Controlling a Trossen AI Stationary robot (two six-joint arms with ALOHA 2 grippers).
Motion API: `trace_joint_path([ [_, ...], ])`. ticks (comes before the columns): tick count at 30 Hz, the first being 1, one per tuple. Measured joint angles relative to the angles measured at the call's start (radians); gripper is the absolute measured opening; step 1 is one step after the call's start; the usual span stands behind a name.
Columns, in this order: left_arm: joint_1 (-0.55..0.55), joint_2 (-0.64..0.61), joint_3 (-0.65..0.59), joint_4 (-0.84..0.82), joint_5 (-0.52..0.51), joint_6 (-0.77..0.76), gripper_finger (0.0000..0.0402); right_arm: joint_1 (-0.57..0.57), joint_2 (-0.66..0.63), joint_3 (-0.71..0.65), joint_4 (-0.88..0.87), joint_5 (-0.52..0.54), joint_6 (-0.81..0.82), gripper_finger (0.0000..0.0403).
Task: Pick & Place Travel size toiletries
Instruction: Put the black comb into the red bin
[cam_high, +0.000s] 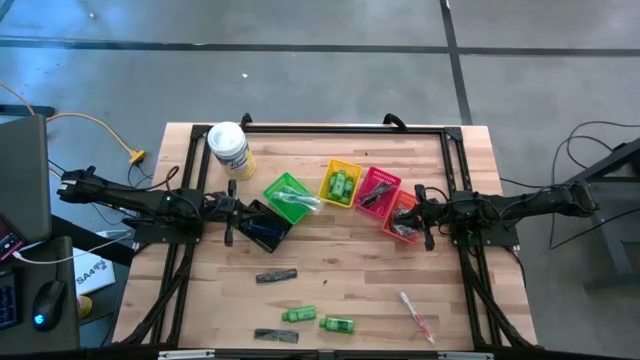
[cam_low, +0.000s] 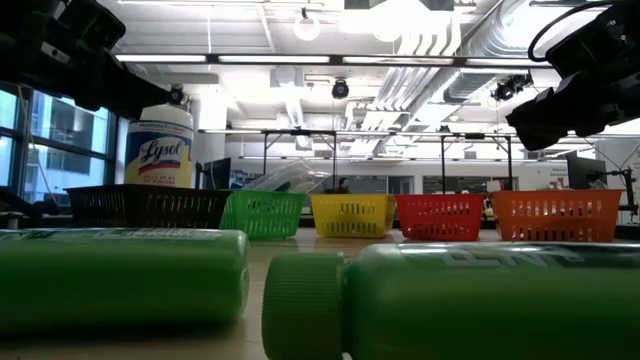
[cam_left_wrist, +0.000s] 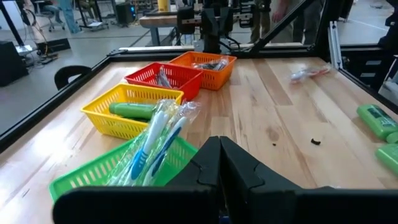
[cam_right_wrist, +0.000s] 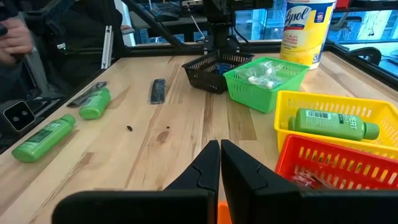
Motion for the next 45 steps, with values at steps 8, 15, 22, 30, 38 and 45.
trace_joint_path([
  [8, 0.000, 0.000, 0.000, -0.014, 0.000, -0.003, 0.0000, 0.000, 0.000, 0.000, 0.000, 0.000, 0.016, 0.0007],
  [15, 0.000, 0.001, 0.000, -0.019, 0.000, -0.001, 0.0000, 0.000, 0.000, 0.000, 0.000, 0.004, 0.009, 0.0007],
  [22, 0.000, 0.001, 0.000, -0.024, 0.000, -0.001, 0.0000, 0.000, 0.000, 0.000, 0.000, 0.004, 0.000, 0.0007],
  [30, 0.000, 0.000, 0.000, -0.031, 0.000, -0.001, 0.0000, 0.000, 0.000, 0.000, 0.000, 0.003, 0.000, 0.0007],
  [38, 0.000, 0.001, 0.000, -0.036, 0.001, -0.001, 0.0000, 0.000, 0.000, 0.000, 0.000, 0.003, -0.001, 0.0007],
  [45, 0.000, 0.000, 0.000, -0.036, 0.014, -0.007, 0.0000, 0.000, 0.000, 0.000, 0.009, 0.008, -0.004, 0.0007],
])
